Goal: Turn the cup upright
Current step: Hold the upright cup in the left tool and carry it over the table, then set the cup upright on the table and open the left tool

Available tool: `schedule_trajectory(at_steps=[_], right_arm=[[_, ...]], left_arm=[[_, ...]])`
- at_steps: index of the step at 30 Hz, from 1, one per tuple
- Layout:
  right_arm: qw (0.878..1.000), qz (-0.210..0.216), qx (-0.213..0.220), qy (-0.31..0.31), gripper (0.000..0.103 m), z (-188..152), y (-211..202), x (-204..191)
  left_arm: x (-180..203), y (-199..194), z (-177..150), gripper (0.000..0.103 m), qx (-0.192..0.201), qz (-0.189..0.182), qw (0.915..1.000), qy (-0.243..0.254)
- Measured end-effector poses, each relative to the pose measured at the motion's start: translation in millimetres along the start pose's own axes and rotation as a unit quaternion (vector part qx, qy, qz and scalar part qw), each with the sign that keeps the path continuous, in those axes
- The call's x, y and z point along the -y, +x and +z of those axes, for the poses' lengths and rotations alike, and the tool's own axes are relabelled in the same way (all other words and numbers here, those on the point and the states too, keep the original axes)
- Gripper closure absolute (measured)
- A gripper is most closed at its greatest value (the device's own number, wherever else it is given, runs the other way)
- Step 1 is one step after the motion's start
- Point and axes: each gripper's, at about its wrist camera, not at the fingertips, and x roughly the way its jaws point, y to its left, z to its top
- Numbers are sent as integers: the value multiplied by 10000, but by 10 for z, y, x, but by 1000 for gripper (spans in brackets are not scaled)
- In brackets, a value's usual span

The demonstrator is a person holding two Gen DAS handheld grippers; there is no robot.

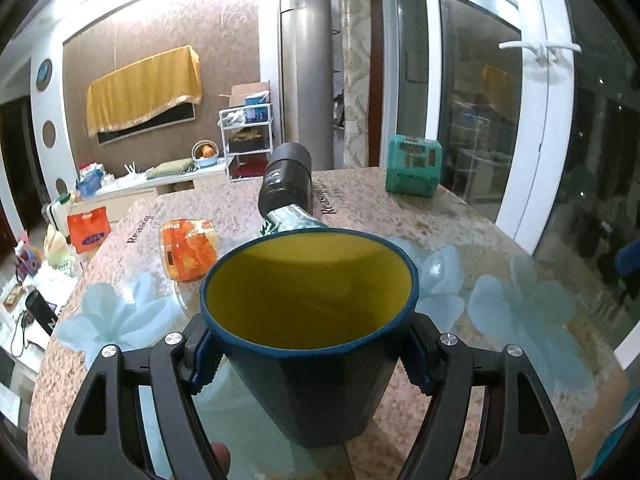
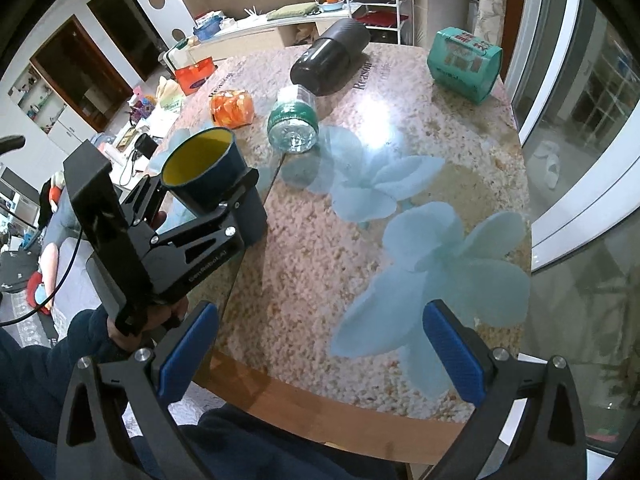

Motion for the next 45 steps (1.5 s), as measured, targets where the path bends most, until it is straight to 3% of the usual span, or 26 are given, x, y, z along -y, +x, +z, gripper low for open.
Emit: schedule_trajectory(at_steps=[11, 19, 21, 26, 40, 45], right_arm=[[9997, -181, -153, -70, 0, -91, 62, -23], [9994, -225, -244, -82, 0, -104, 111, -25], [9994, -222, -264, -70, 0, -109, 123, -32], [9993, -242, -247, -119, 0, -110, 115, -48], [9993, -158, 212, -246, 0, -14, -175, -115], [9992, -154, 380, -16, 0, 48, -297, -105]], left_arm=[[145, 7, -123, 26, 274, 228, 9991, 234], [142, -8, -127, 23, 268, 75, 9994, 214], [160, -2, -129, 12, 203, 103, 9994, 265], [178, -10, -128, 1, 145, -225, 9993, 248], [-66, -336, 249, 0, -336, -431, 9983, -202], [-113, -525, 414, 0, -471, -574, 9972, 27]])
